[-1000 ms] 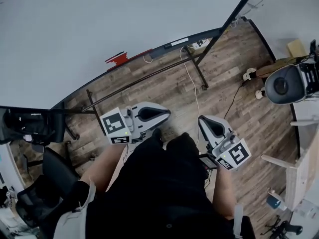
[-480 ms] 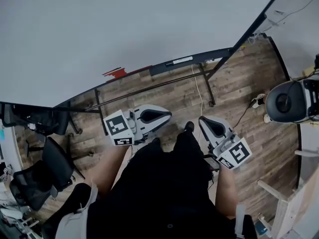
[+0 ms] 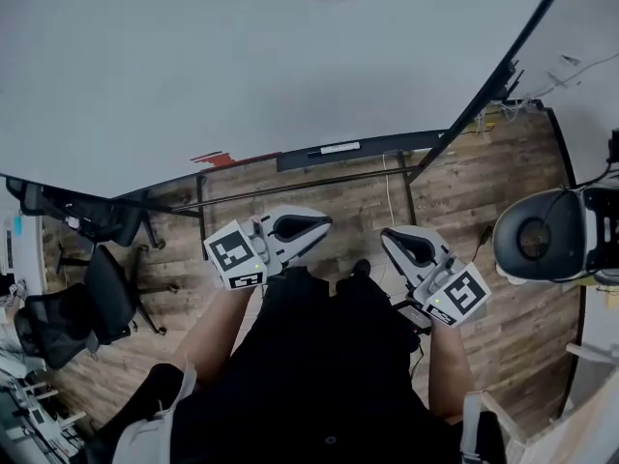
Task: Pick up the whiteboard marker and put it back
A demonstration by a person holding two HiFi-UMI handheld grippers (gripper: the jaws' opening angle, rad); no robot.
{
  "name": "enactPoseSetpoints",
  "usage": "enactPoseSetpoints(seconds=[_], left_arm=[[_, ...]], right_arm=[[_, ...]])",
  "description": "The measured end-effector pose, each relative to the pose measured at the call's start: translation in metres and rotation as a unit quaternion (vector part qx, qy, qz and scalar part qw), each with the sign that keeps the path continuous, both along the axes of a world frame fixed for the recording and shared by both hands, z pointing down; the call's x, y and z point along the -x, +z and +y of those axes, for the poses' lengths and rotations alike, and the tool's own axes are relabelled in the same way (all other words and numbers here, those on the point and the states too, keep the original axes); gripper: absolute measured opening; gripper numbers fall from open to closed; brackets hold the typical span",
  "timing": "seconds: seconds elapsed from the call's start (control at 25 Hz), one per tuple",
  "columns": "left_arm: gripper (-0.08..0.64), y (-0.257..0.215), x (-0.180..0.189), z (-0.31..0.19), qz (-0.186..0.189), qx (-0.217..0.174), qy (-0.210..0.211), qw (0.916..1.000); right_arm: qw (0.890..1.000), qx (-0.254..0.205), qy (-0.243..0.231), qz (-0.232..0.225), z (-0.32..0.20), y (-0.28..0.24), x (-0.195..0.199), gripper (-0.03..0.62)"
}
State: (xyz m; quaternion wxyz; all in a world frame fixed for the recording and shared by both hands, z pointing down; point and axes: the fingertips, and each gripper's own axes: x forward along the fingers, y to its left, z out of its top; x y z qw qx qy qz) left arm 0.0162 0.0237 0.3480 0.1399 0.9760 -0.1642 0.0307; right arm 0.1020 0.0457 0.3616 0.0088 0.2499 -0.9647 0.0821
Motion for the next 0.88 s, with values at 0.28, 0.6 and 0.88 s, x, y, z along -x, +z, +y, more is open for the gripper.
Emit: enactPoseSetpoints(seconds=[0.28, 0.6, 0.88], left_arm=[[0.011, 0.005, -0.003, -0.025, -0.034, -0.011, -0.042, 0.9985], [0.011, 0.035, 0.009, -0.061, -0.071, -0.025, -0.055, 0.9956], [0.011, 0.062, 0.011, -0.105, -0.143, -0.075, -0.047, 0.9858]], right_arm=[[1.0, 0.014, -0.019, -0.016, -0.022, 0.013, -0.01, 0.02], [1.0, 0.027, -0.011, -0.003, -0.047, 0.028, -0.002, 0.02], [0.999, 0.027, 0.005, 0.03, -0.085, 0.023, 0.0, 0.02]])
